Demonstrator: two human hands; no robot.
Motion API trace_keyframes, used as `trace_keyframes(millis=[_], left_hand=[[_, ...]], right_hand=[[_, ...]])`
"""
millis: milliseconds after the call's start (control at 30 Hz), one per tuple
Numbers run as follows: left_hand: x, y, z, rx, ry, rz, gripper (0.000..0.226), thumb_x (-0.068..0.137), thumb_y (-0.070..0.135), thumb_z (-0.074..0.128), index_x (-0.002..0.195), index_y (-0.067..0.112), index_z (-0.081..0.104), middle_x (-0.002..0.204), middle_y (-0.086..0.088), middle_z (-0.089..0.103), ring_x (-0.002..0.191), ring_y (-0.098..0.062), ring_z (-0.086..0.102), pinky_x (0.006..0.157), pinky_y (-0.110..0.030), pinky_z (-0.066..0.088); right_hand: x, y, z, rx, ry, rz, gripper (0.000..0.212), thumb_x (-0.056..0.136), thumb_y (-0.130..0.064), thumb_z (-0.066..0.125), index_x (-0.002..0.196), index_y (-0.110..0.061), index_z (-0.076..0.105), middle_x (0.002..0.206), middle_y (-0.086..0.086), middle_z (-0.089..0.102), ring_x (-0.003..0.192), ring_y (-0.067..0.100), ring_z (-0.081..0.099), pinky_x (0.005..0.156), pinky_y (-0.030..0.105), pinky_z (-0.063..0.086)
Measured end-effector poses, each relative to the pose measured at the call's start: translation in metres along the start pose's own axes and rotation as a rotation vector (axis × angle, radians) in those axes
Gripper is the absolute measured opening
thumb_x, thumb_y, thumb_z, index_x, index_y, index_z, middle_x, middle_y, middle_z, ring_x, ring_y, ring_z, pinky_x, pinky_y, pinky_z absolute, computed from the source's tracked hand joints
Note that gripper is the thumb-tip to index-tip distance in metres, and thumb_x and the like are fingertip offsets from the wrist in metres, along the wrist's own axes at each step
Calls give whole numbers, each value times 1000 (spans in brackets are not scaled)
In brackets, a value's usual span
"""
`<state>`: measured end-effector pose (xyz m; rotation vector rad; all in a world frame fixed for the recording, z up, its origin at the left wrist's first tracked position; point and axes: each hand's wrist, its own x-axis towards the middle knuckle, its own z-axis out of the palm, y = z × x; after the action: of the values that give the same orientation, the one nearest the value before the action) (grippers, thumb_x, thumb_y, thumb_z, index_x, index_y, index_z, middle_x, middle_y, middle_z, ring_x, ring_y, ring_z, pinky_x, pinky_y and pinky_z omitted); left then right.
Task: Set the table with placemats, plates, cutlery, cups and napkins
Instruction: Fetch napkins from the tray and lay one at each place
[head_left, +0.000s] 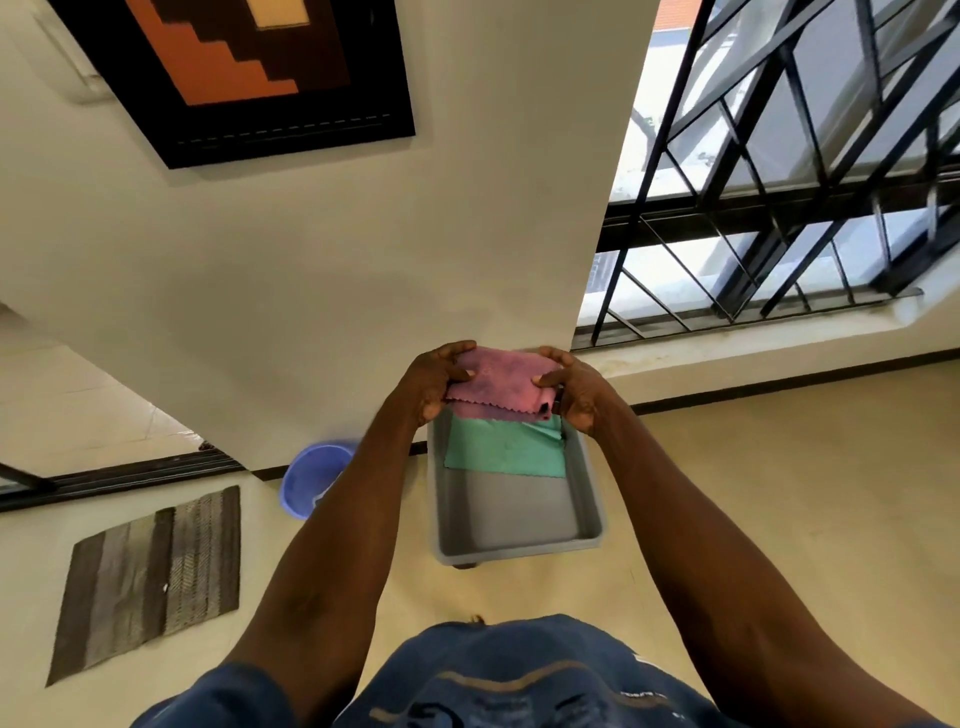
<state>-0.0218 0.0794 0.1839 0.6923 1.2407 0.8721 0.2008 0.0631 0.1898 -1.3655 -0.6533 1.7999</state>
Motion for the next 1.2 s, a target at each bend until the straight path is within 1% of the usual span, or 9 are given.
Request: trace_keyframes(millis=[100,167,300,467,667,800,900,1067,1200], left_hand=[[10,-3,5,29,26,-57,56,77,-18,59,117,20,53,108,-16,65,85,-27,64,68,-36,55],[16,-4,20,73,1,-153,31,75,-12,64,101,5,60,97,-16,63,75,-26,62,62,-32,54],[26,-13,64,10,-170,-393,3,86,0,64,87,1,66,78,-10,70,71,-23,66,61,-31,60],[47,-31,125,143,-258,-536,4,87,-2,62,87,-1,66,71,-12,72,58,-22,70,57,-33,60],[64,-19,234,179,-417,-110,33,76,-20,52,95,1,69,94,-14,70,86,-28,65,62,-31,57],[68,-11,314,347,-575,149,38,79,-16,45,72,12,70,100,-8,71,89,-25,65,67,-34,53],[78,-13,372,436,-654,191,40,85,-13,46,69,15,70,102,-10,69,85,-23,65,62,-33,55],[82,-23,480,387,-722,168,36,86,-12,38,71,4,67,83,-1,71,70,-11,63,57,-21,48],[82,-42,565,332,-799,58,16,76,5,52,76,-5,65,83,-14,68,81,-23,63,70,-30,51]], right_hand=[[2,2,-6,74,149,-27,86,75,24,53,149,-17,35,118,18,55,77,22,61,47,26,50],[-4,2,-15,53,222,-59,83,79,22,49,151,-13,29,99,7,57,80,21,62,51,28,53],[-17,4,-47,11,335,-90,66,80,14,46,141,-13,47,105,8,64,97,29,63,78,45,56],[-41,6,-103,54,494,3,28,84,13,45,105,7,63,93,17,66,75,25,61,60,32,50],[-69,-19,-194,216,460,-293,42,86,10,47,127,1,55,112,18,67,95,29,65,72,36,56],[-84,-47,-262,330,492,-422,33,91,7,42,95,-9,70,103,11,71,92,25,68,65,31,57],[-93,-61,-316,327,525,-448,42,86,13,41,67,-11,68,104,12,70,88,25,67,63,29,54],[-121,-84,-405,513,592,-456,28,84,-4,39,67,-8,60,73,7,67,68,23,55,59,28,44],[-153,-92,-478,468,640,-470,5,79,-10,60,75,-11,62,76,7,63,70,17,56,62,26,45]])
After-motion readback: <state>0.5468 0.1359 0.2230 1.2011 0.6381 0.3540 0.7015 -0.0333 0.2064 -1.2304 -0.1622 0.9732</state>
